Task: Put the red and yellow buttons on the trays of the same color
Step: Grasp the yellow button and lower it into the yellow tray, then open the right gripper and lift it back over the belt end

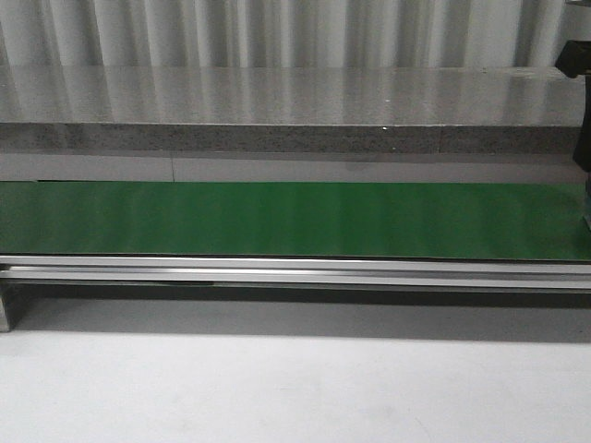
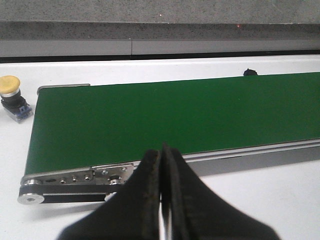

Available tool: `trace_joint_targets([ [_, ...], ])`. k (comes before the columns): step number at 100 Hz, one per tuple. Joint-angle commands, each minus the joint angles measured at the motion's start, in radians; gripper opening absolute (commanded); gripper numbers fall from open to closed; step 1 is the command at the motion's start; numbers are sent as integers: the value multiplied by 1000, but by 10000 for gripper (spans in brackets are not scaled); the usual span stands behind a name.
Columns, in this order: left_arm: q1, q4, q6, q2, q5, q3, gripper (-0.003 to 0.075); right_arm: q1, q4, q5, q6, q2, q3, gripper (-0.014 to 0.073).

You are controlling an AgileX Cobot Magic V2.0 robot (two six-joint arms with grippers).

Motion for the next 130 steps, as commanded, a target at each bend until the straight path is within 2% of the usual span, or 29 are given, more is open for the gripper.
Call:
trace_joint_targets([
  [1, -9, -17, -1, 5, -74, -26, -20, -1, 11, -26, 19, -58, -30, 18],
  [29, -9, -17, -1, 5, -74, -26, -20, -15, -70, 20, 229, -192, -28, 18],
  [45, -9, -17, -1, 5, -74, -26, -20, -68, -146, 33, 338, -284, 16, 18],
  [57, -9, -17, -1, 5, -74, -26, -20, -150, -172, 18, 378, -343, 84, 18],
  [95, -9, -17, -1, 5, -74, -26, -20, -535, -172, -36, 401, -438, 214, 18],
  [110, -9, -17, -1, 5, -74, -26, -20, -634, -178, -78, 411, -439, 249, 18],
  [130, -9, -17, -1, 5, -74, -26, -20, -710, -178, -145, 429, -437, 283, 18],
])
